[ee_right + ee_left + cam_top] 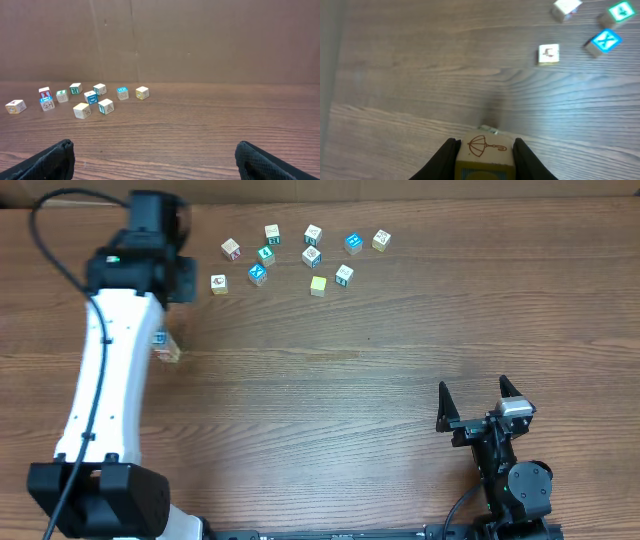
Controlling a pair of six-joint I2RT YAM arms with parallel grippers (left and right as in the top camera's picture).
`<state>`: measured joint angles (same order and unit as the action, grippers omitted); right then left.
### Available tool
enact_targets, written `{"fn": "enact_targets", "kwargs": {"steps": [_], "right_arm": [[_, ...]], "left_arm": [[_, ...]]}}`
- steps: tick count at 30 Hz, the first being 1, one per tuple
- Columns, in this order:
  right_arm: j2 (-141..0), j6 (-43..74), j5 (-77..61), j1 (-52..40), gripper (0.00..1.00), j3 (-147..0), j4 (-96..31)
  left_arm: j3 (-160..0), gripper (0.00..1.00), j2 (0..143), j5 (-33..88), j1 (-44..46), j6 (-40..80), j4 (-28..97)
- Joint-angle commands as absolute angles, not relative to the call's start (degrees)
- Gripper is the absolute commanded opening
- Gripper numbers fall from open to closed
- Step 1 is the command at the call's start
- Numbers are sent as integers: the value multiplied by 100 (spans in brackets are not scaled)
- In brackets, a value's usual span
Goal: Form a tower
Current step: 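Carry the umbrella block left above the three-block stack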
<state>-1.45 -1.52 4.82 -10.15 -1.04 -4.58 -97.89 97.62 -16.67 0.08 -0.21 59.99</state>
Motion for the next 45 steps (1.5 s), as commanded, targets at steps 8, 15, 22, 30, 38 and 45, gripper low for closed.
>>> {"fn": "enact_targets", "kwargs": {"steps": [8,15,22,30,38,45], "right_arm": [[-137,-158,482,-1000,100,-45,-436],[-137,-158,482,-1000,100,-45,-436],[-137,-158,482,-1000,100,-45,-436],[-137,-158,482,-1000,100,-45,-436],[-137,-156,482,-1000,100,-45,-436],[-137,-156,482,-1000,100,-45,-436]], "left_arm": [[-9826,25,9944,-543,-917,-469,6237],[-9616,26,10193,-543,-1068,-609,6211],[-9483,25,10687,-436,-1092,-1002,6173],[-9480,26,10787,-327,-1094,-1284,6191],[-9476,28,10792,-333,-1092,-1424,6241],[-9435,28,10792,-331,-1092,-1337,6320]]}}
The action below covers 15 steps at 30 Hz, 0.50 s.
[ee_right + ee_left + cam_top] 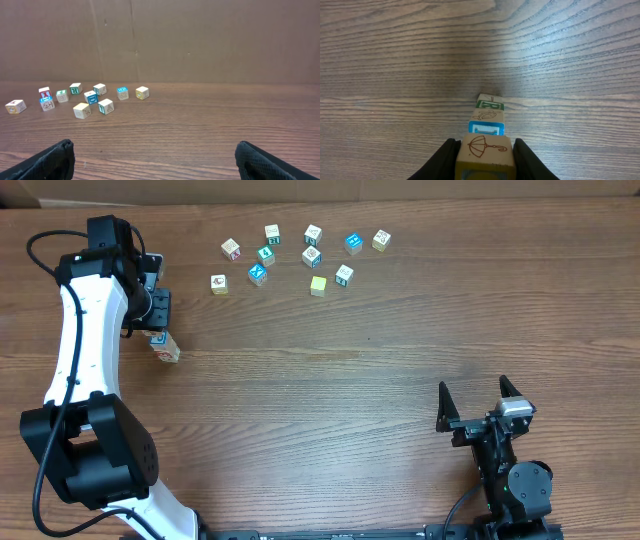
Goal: Form a tower
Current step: 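Carry the umbrella block left above the three-block stack, then align and lower the umbrella block onto the blue P block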
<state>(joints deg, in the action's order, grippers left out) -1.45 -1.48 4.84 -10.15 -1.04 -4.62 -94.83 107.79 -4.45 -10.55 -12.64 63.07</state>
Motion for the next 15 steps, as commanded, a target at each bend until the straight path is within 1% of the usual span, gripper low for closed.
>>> {"fn": "enact_targets", "kwargs": {"steps": [1,15], "right_arm": [[-137,-158,482,-1000,100,-45,-436],[-137,-156,482,-1000,100,-45,-436]], "left_arm": [[-9408,29,10792,-333,-1092,-1328,6313],[-9231,32,10801,-340,-1092,-1262,6143]]}}
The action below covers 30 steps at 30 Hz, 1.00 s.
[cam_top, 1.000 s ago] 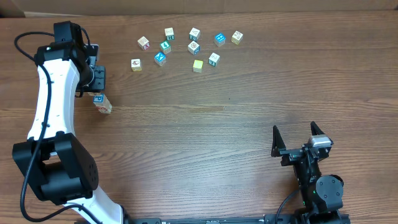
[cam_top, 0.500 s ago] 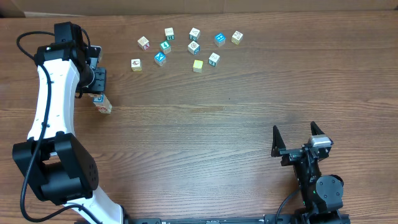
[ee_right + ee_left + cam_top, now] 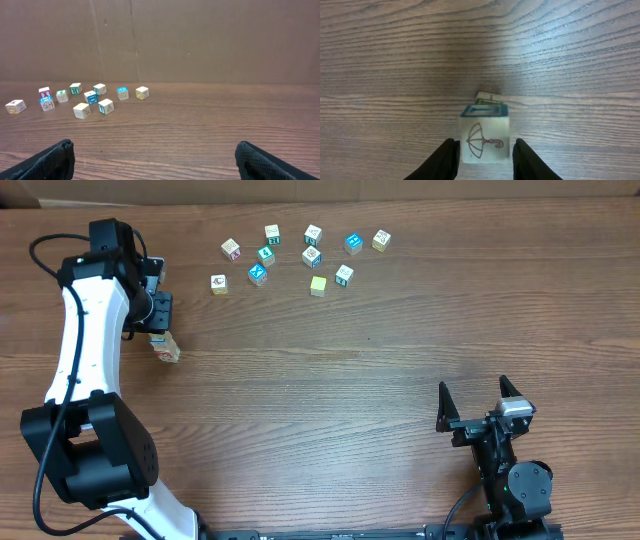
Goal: Form a tower
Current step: 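Align and lower the umbrella block onto the blue P block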
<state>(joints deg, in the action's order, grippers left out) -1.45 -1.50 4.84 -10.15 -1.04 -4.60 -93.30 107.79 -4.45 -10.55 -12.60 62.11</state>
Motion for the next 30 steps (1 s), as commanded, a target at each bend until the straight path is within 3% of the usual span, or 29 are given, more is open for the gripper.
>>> {"fn": "enact_targets", "kwargs": {"steps": [1,19,24,30], "right_arm": [[-137,-158,482,-1000,100,-45,-436],[-137,-158,482,-1000,100,-45,-436],[-137,-156,482,-1000,100,-45,-436],[-137,-158,482,-1000,100,-45,-436]], "left_arm": [[-9216,32,10801,-340,-1092,-1262,6121],[-9198,31,10801,-360,-1092,-1262,6132],[-9198,45,10801,-353,-1092,-1262,6147],[-9196,44,10801,-353,-1092,-1262,6132]]}}
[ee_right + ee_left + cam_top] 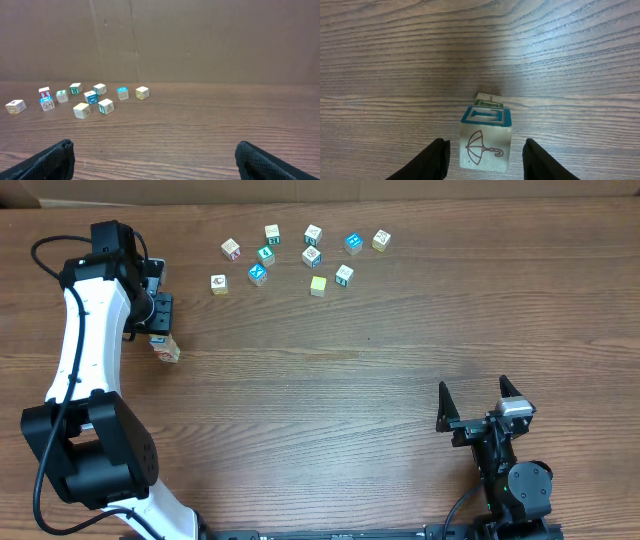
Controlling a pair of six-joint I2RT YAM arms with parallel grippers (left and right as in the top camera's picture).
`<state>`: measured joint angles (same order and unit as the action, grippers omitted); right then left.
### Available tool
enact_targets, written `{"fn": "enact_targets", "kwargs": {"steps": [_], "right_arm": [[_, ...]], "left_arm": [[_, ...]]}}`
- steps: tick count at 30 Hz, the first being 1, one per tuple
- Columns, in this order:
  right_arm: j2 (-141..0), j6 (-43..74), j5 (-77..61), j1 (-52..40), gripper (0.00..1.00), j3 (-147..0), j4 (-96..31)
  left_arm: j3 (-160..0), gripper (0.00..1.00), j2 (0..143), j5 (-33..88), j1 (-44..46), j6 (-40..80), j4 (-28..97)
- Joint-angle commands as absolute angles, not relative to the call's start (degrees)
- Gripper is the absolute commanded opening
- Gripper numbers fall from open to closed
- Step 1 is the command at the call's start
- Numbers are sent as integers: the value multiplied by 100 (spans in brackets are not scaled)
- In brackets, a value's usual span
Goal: Form a tower
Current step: 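Align and lower the umbrella block onto the blue P block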
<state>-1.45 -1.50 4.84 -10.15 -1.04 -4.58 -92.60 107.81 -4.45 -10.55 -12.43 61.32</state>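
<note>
A small tower (166, 348) stands at the left of the table. In the left wrist view its top block (485, 145) is pale wood with a brown umbrella drawing and a teal-framed upper face. A green-lettered block (489, 102) peeks out lower in the stack. My left gripper (485, 162) is open and straddles the top block, with a gap between each finger (436, 160) and the block. Overhead, the left gripper (158, 315) sits just behind the tower. My right gripper (483, 405) rests open and empty at the front right.
Several loose letter blocks (312, 257) lie scattered along the back of the table, also seen far off as a row of blocks (90, 97) in the right wrist view. A brown cardboard wall (200, 40) closes the back. The left arm (85, 380) runs down the left side.
The left fingers have spread wider apart on either side of the umbrella block. The block stays on the stack. The right arm has not moved.
The left gripper was shut on the umbrella block over bare table near the stack. Then it held the block right over the stack. Then the fingers were slightly parted with the block on the stack, and now they stand wide open.
</note>
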Motion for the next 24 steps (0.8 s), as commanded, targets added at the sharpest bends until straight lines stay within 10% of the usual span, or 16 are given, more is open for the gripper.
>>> {"fn": "enact_targets", "kwargs": {"steps": [1,24], "right_arm": [[-137,-158,482,-1000,100,-45,-436],[-137,-158,482,-1000,100,-45,-436]], "left_arm": [[-9196,44,10801,-351,-1092,-1260,6125],[-8947,42,10851,-353,-1092,-1157,5752]]}}
